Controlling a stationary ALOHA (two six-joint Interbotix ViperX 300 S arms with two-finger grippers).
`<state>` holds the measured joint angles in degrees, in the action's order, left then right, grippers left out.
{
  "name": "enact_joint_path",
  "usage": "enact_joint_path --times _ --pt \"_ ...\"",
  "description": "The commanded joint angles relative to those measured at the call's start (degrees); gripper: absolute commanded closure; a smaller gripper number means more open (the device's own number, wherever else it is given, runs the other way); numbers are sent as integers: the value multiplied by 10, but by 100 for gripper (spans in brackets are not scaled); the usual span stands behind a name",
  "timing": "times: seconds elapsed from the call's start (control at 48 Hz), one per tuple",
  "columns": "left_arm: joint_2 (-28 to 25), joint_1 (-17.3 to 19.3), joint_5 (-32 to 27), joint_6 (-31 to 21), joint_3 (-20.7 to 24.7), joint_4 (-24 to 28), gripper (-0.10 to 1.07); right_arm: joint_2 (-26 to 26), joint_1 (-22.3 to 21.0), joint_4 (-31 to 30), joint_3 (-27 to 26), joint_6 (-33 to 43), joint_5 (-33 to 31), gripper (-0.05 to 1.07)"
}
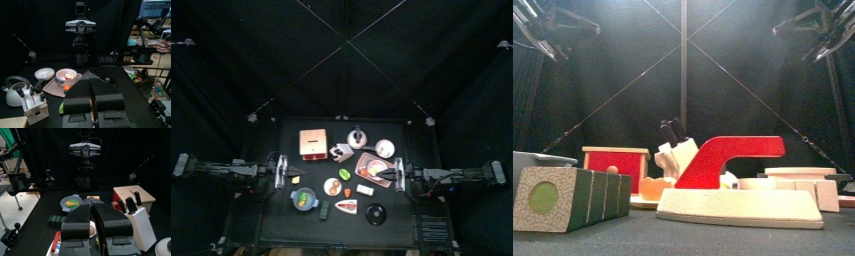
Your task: Grab iron
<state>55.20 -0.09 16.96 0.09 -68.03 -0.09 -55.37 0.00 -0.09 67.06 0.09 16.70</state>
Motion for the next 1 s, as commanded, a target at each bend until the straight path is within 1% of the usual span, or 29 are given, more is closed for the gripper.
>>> enact_joint_path --times 0.0,0.042,0.104,0.229,0.312,0.458,0.625,0.729,0.854,0.979 --pt "-10 -4 4 -2 8 1 100 18 2 0 -6 3 4 100" --pt "-11 -7 6 -2 8 0 102 26 3 2 -8 7 4 102" --pt "-16 -11 9 -2 8 1 102 44 4 5 -9 16 4 102" --pt "-38 -20 16 0 7 1 101 103 15 8 -12 44 4 100" --pt "-63 -27 22 -1 8 0 100 142 28 8 -18 69 4 100" --pt "-105 -32 54 -2 7 0 100 214 63 6 -37 121 -2 100" --pt "-145 -33 84 -2 4 0 100 294 103 5 -72 168 -37 100" --pt "-156 -33 85 0 -1 1 100 336 124 5 -98 177 -68 99" --pt "-155 -33 86 0 -4 1 100 376 138 6 -134 176 -108 93" --pt "-155 -39 86 -4 -7 0 100 403 144 6 -164 176 -147 79"
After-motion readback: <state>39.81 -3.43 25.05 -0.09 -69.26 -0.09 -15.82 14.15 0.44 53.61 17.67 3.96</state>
